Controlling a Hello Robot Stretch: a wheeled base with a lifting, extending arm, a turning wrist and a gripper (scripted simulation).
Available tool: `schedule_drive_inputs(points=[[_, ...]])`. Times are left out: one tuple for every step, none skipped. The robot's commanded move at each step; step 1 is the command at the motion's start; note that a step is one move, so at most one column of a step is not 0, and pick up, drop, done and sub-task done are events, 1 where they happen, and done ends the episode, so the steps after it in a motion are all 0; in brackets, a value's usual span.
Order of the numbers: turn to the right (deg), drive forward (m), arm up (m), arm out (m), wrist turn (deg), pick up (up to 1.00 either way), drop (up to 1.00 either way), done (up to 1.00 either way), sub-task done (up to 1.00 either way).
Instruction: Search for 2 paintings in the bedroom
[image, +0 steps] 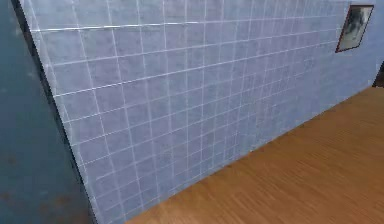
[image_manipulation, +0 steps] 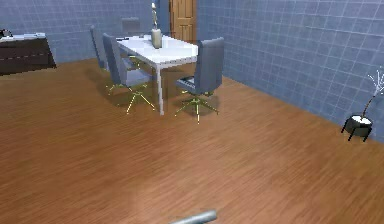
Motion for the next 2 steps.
schedule_drive_inputs(points=[[21.0, 0.0, 0.0, 0.0, 0.0, 0.0, 0.0, 0.0, 0.0], [3.0, 0.0, 0.0, 0.0, 0.0, 0.0, 0.0, 0.0, 0.0]])
